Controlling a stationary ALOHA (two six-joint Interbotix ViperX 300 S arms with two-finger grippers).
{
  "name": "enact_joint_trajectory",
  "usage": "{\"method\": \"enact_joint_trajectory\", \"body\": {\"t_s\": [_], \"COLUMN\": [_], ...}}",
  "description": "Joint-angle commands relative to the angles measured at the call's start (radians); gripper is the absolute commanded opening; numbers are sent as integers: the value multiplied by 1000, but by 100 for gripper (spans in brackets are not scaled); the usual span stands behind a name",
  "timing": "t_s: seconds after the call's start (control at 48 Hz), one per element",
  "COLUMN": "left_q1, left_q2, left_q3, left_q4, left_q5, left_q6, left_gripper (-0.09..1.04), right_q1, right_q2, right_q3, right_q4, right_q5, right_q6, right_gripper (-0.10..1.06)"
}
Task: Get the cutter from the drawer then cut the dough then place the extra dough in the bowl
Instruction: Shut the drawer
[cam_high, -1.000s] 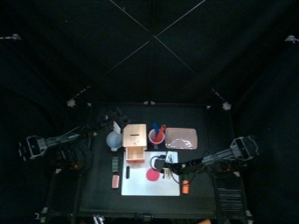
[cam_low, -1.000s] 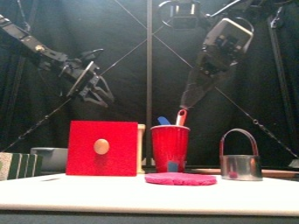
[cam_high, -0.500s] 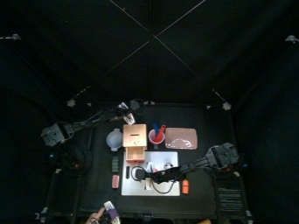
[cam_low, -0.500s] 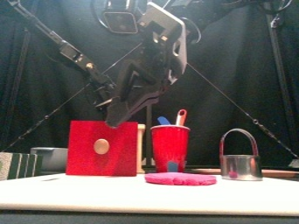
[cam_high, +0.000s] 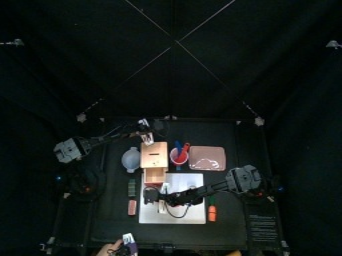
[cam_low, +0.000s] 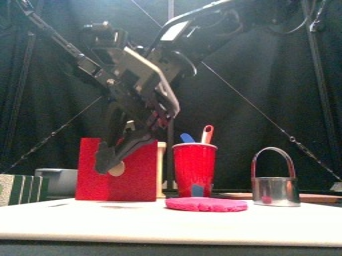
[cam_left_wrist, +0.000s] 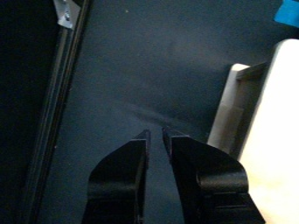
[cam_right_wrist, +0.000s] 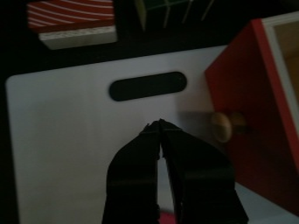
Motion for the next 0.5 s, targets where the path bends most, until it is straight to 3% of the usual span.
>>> {"method": "enact_joint_trajectory", "body": {"t_s": [0.021, 0.5], "left_q1": [2, -38], "left_q2": [-6, 23], "left_q3": [-28, -40], "left_q4": [-25, -38], "left_q5": [-8, -18], "left_q6": [25, 60], "left_gripper": [62, 62], "right_q1": [-18, -87], "right_q2": [-18, 3], "right_q3": [-23, -31], "right_q4": [-11, -31], "right_q5": [0, 3], "right_q6": [-2, 2], "right_gripper": [33, 33]}}
